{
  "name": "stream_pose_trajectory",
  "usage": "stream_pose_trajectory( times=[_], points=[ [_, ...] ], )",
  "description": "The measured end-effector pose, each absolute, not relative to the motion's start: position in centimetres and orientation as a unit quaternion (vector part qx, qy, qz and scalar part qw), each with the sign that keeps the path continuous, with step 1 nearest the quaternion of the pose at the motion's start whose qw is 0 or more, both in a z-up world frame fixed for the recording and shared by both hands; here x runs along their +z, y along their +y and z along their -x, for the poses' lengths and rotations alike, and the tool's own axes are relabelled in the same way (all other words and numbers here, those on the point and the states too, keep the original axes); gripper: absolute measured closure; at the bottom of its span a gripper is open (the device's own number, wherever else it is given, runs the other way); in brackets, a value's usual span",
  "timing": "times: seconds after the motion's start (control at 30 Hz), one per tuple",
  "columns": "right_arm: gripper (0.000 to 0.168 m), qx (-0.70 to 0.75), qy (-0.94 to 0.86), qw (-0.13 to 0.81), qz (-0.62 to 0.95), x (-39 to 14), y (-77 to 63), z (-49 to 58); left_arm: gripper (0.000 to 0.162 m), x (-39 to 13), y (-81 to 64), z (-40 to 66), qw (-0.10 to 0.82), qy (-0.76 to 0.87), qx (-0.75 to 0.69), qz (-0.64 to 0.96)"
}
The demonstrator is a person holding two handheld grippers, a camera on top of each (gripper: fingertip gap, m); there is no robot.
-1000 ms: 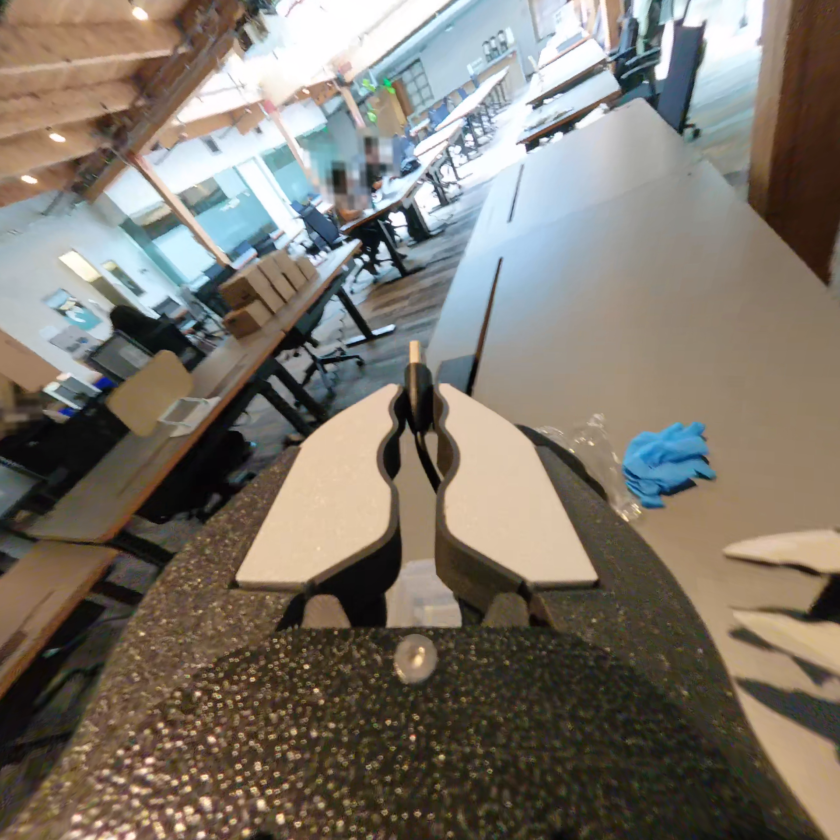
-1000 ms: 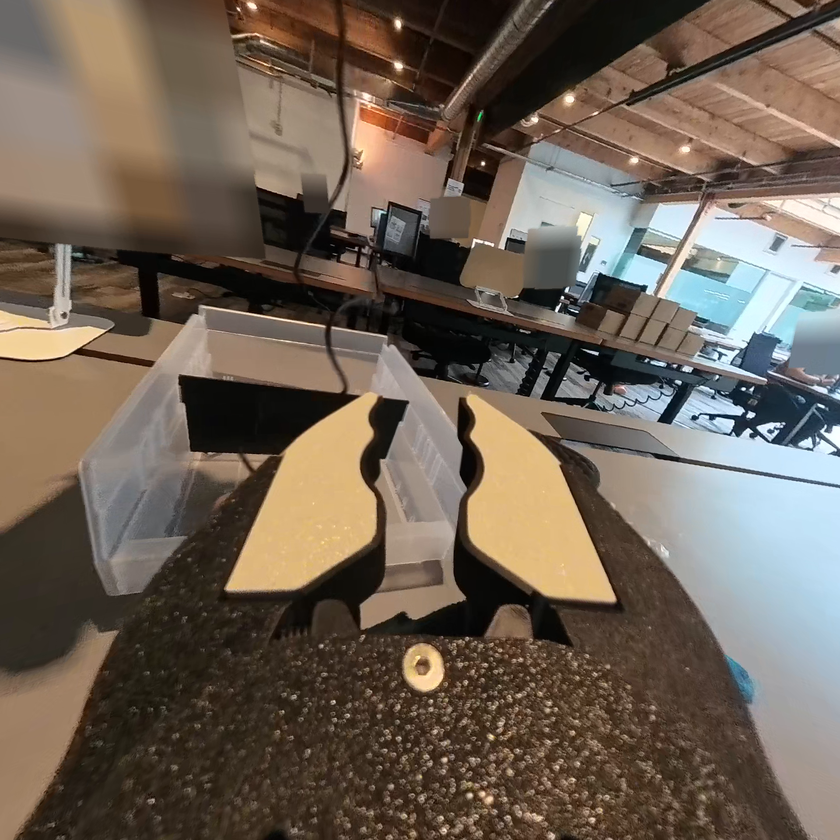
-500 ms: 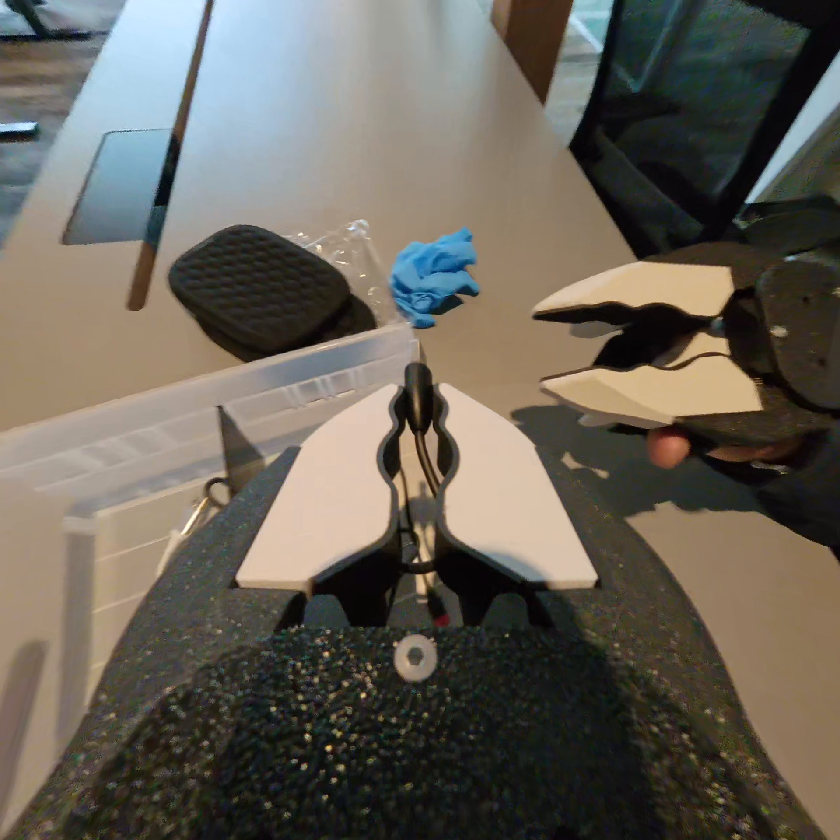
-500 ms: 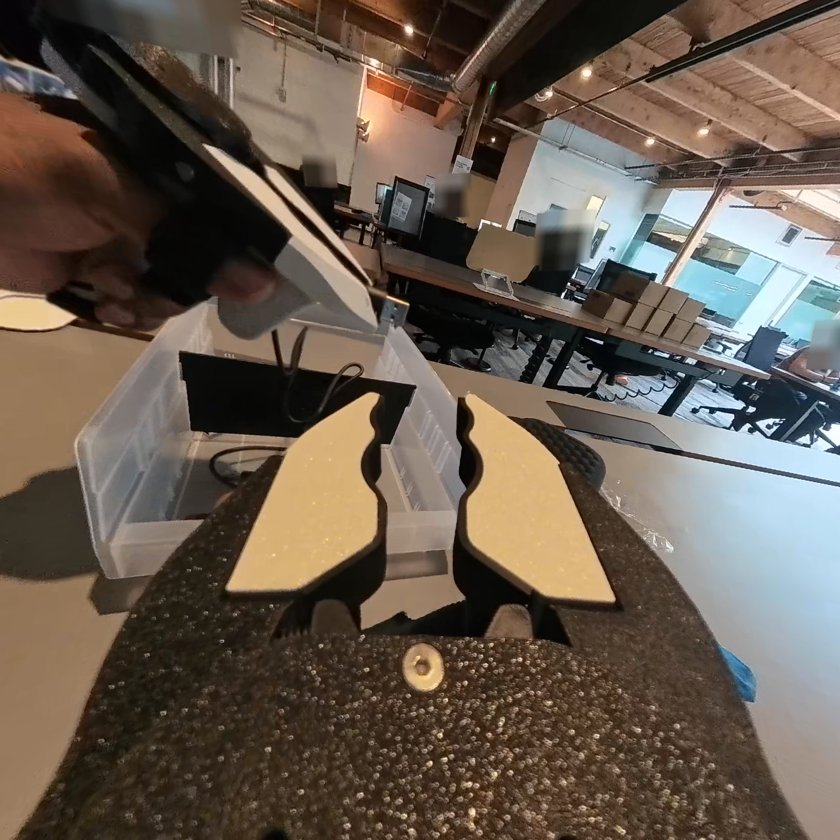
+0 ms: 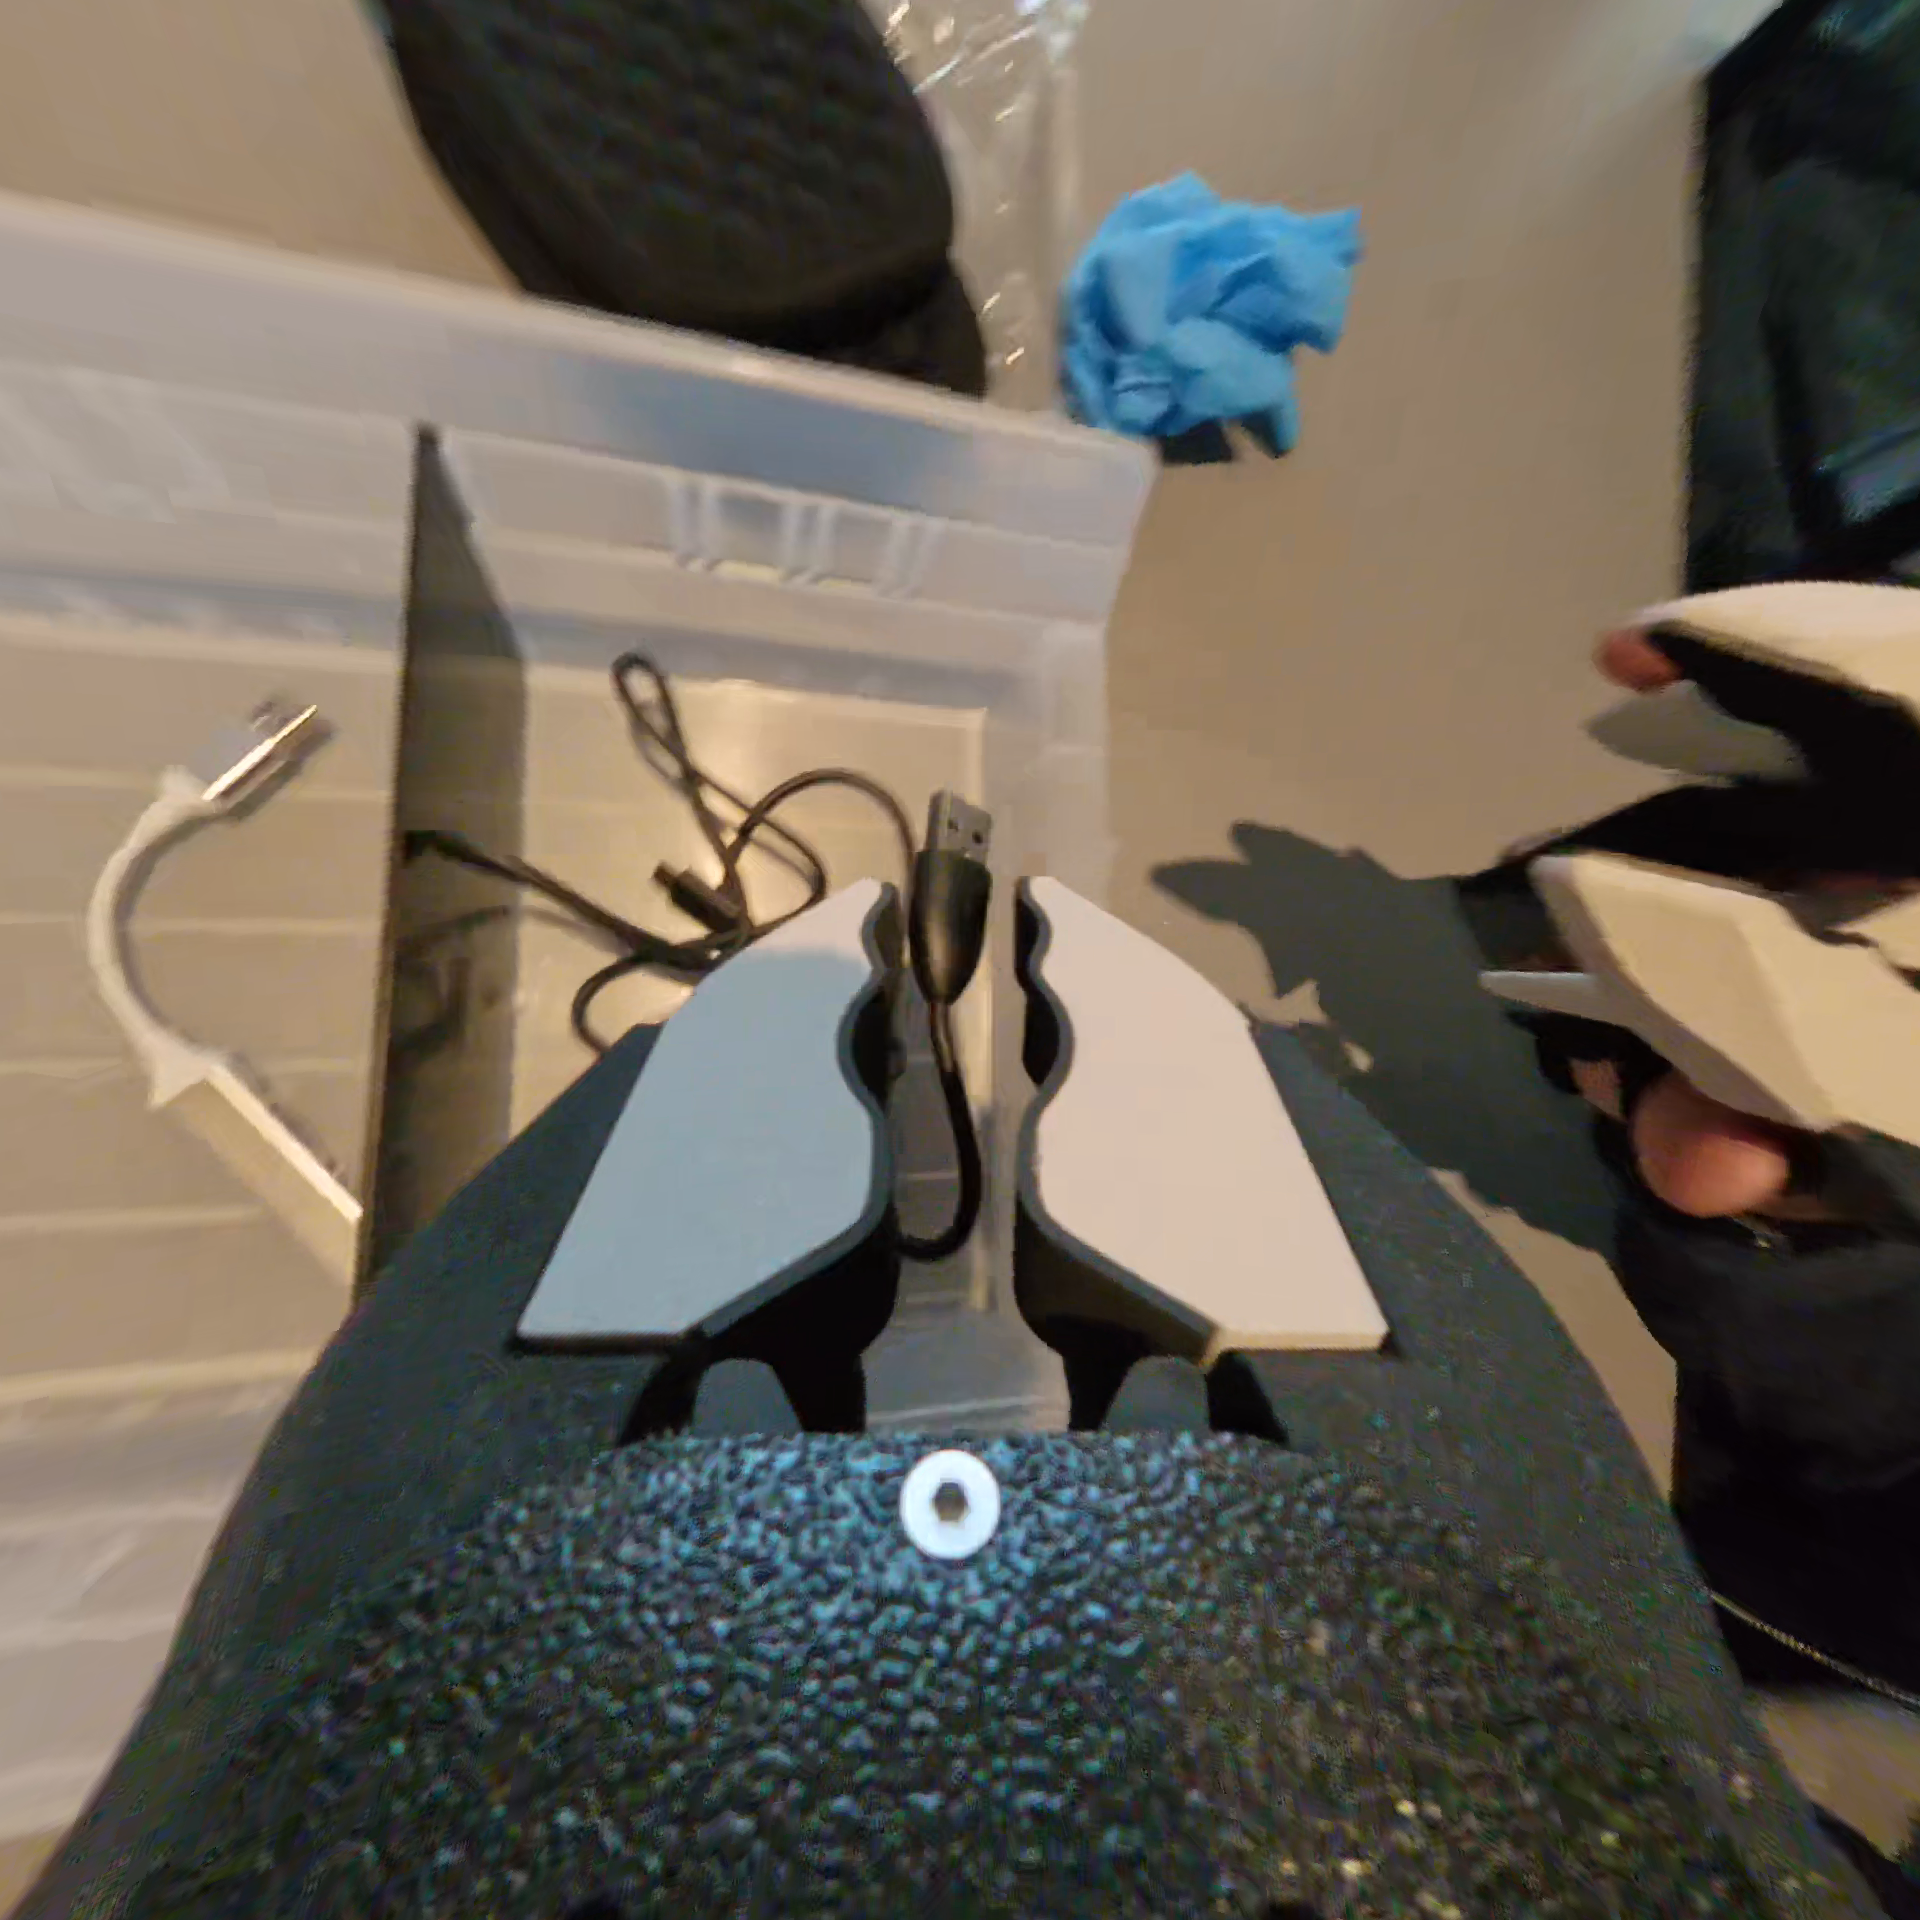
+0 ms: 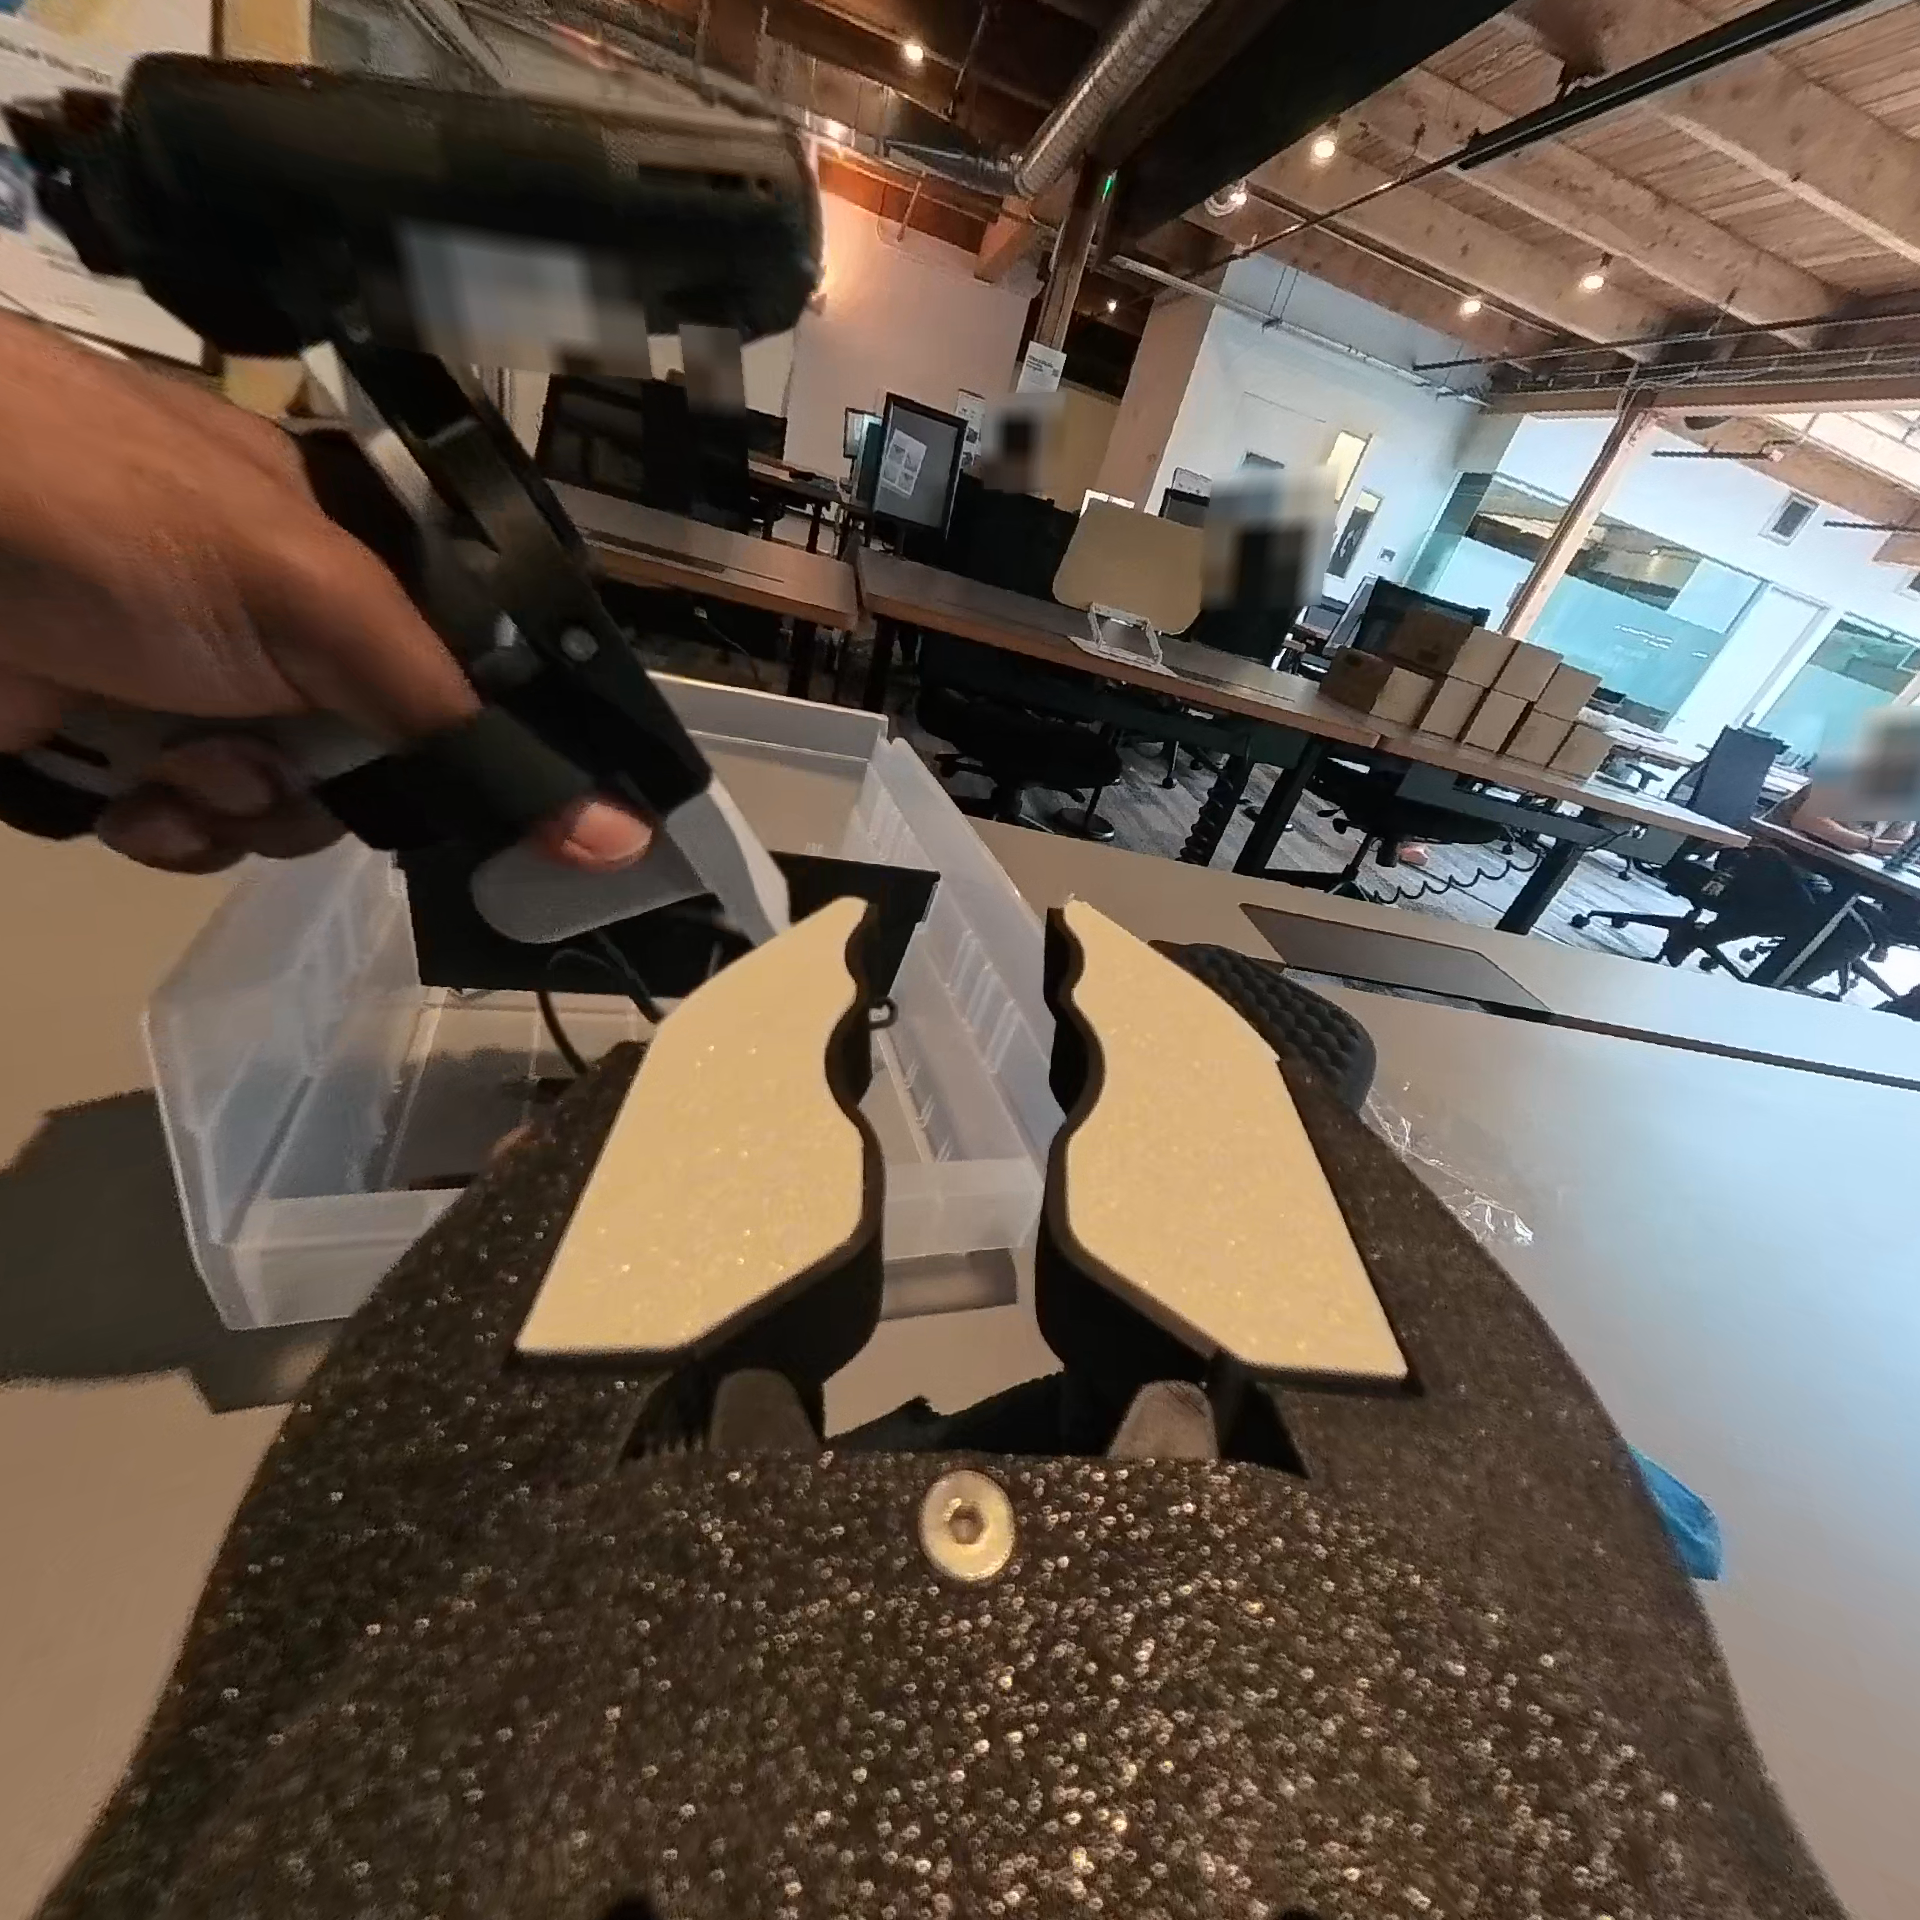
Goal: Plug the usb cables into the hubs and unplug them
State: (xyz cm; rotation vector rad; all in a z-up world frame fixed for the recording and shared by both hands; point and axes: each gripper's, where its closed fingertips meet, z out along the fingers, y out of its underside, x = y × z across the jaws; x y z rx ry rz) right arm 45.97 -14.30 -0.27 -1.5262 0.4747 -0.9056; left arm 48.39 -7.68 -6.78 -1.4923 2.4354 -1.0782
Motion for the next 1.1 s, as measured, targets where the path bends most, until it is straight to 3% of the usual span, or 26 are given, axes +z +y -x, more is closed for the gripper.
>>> stream_pose_trajectory(
  times=[0.17,0.3,0.47,0.57,0.67,0.87,1.0,1.03,1.1],
  points=[
    [0.138,-0.391,0.206,0.606,0.662,-0.4,-14.3,-46.0,0.106,-8.2,-6.5,-47.8,0.054,0.816,-0.301,0.491],
    [0.138,-0.392,0.204,0.607,0.660,-0.3,-14.3,-46.0,0.105,-4.5,-5.7,-47.9,0.157,0.804,-0.361,0.445],
    [0.138,-0.399,0.181,0.616,0.655,0.2,-13.8,-45.4,0.106,3.7,-1.6,-42.9,0.387,0.748,-0.423,0.334],
    [0.138,-0.402,0.152,0.631,0.646,0.9,-13.2,-44.4,0.108,5.8,3.5,-36.9,0.529,0.700,-0.396,0.272],
    [0.138,-0.403,0.120,0.645,0.638,1.4,-12.5,-43.2,0.112,3.7,9.9,-30.4,0.595,0.669,-0.356,0.267],
    [0.141,-0.404,0.041,0.665,0.627,1.8,-10.3,-40.2,0.121,-3.7,21.5,-15.3,0.602,0.595,-0.344,0.407],
    [0.149,-0.382,-0.027,0.694,0.610,2.2,-8.1,-36.4,0.129,-4.7,24.5,-6.2,0.605,0.575,-0.314,0.453],
    [0.152,-0.373,-0.041,0.701,0.607,2.2,-7.3,-35.2,0.134,-4.1,25.3,-4.1,0.622,0.561,-0.301,0.455],
    [0.163,-0.365,-0.080,0.709,0.598,2.4,-5.7,-32.5,0.160,-2.6,26.5,0.0,0.655,0.528,-0.290,0.456]
  ],
)
